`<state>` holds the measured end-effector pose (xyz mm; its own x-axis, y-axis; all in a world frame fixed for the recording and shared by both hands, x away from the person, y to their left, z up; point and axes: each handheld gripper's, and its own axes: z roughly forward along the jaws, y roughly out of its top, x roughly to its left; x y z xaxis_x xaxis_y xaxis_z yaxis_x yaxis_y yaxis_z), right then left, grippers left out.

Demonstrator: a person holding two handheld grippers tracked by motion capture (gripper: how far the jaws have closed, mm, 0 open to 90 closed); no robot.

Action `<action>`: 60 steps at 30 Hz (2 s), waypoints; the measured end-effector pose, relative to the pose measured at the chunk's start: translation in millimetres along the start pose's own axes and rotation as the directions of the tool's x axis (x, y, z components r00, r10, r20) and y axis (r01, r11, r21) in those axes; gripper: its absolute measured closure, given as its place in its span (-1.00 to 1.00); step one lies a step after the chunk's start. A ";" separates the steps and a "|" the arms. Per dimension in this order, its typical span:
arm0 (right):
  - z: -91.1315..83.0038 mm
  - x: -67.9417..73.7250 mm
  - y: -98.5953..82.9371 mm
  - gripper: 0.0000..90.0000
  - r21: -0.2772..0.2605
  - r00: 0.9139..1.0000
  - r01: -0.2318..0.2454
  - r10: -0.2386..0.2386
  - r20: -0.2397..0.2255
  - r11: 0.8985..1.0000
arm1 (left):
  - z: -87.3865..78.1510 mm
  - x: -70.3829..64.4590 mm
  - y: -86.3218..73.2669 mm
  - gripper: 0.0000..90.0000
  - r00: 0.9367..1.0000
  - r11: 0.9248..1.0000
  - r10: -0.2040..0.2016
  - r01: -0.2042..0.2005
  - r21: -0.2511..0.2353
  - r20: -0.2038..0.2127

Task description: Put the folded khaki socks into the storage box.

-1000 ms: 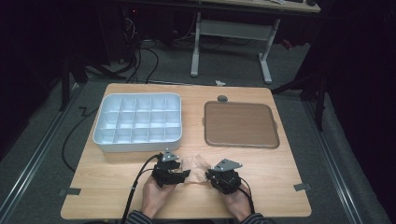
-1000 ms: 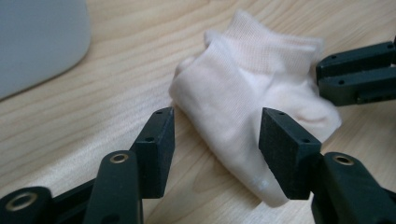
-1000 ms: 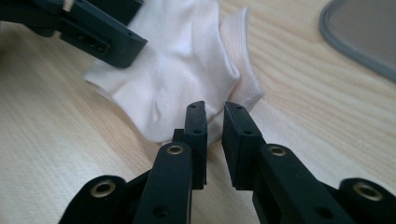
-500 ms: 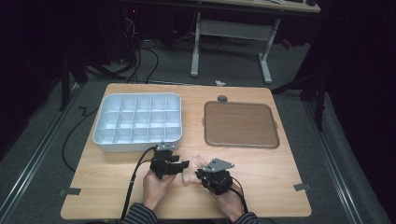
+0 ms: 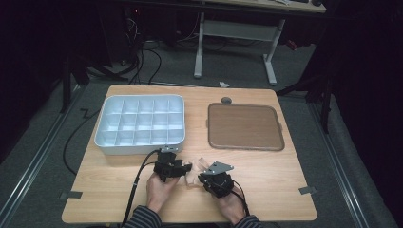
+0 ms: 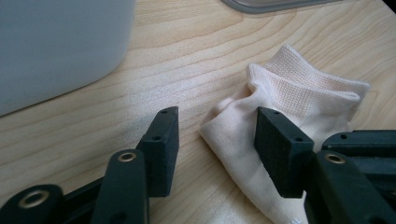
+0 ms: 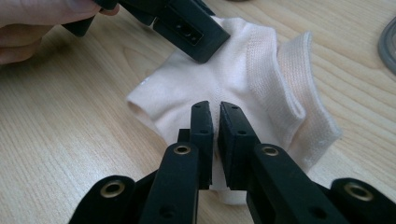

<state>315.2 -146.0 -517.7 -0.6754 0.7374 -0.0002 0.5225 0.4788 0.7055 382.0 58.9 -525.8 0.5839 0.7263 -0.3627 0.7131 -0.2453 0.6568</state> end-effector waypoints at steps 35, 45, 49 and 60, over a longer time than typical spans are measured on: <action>-3.0 26.8 -1.7 0.87 0.025 0.994 0.099 -0.098 -0.054 0.995 | -16.7 5.9 -8.8 0.88 0.985 1.000 -0.027 0.027 -0.002 0.172; -13.5 3.5 21.2 0.90 -0.056 0.999 -0.016 0.014 -0.038 0.998 | -19.4 5.0 -9.1 0.89 0.987 1.000 -0.008 0.007 0.007 0.163; -3.0 1.4 26.8 0.94 -0.043 0.999 -0.030 0.028 -0.037 0.999 | -20.4 3.3 -8.9 0.89 0.986 1.000 -0.004 0.003 0.007 0.164; 12.4 -3.3 24.8 0.97 0.002 0.999 -0.037 0.037 -0.006 0.999 | -25.3 -2.4 -7.2 0.89 0.985 0.999 0.033 -0.034 0.005 0.167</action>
<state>336.9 -130.7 -509.0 -0.6585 0.7519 0.0301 0.5481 0.4518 0.7039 365.6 75.2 -513.0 0.6634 0.6007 -0.4461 0.6948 -0.2732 0.6652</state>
